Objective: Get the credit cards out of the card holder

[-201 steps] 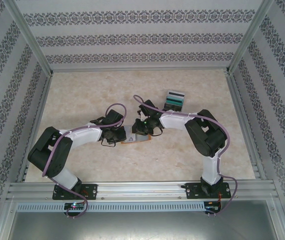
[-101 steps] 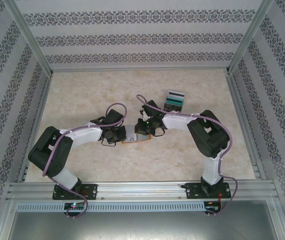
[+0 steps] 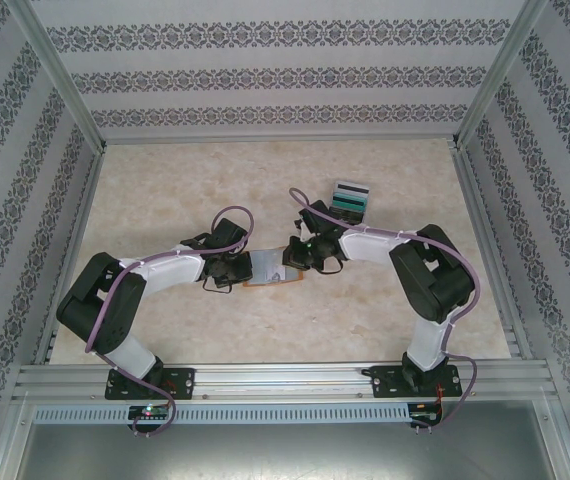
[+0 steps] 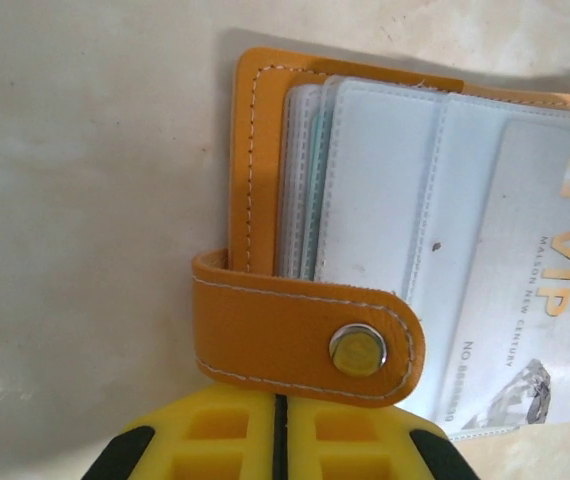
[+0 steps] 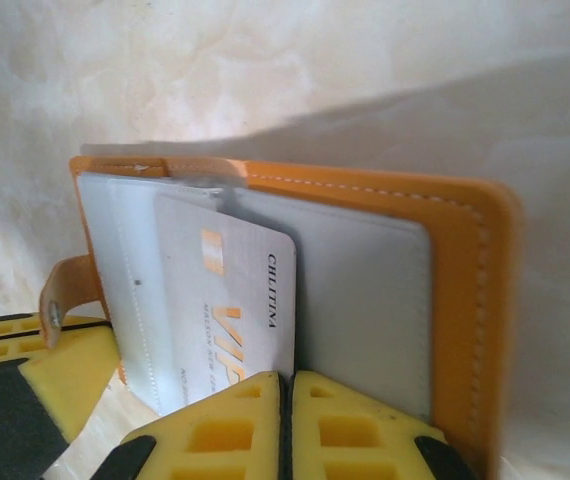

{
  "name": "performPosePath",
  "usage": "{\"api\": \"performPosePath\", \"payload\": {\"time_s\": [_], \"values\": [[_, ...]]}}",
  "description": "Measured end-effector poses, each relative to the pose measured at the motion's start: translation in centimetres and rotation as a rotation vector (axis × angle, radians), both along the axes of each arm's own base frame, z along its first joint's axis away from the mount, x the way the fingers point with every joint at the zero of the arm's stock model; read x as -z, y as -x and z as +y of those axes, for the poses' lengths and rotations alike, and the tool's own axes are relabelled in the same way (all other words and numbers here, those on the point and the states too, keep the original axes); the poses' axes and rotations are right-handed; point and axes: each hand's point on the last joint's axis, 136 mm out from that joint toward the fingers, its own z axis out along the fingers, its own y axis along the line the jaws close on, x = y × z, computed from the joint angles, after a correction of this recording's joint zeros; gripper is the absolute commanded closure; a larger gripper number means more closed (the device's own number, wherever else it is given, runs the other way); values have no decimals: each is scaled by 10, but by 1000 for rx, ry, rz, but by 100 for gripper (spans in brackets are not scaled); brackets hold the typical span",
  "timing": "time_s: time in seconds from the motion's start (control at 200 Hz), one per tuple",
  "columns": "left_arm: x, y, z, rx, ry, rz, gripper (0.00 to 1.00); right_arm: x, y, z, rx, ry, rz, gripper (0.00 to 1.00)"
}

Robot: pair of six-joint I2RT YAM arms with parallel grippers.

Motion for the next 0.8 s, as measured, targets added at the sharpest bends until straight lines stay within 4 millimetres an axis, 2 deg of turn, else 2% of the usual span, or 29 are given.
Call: {"api": "performPosePath", "payload": {"time_s": [0.525,0.799], "values": [[-1,-1,0,9,-4,5,100,1,1,-2,-6,1,-1,100],[-1,0,0,13,-8,8,100,-8,-9,-6,-21,-26,-17,100]]}}
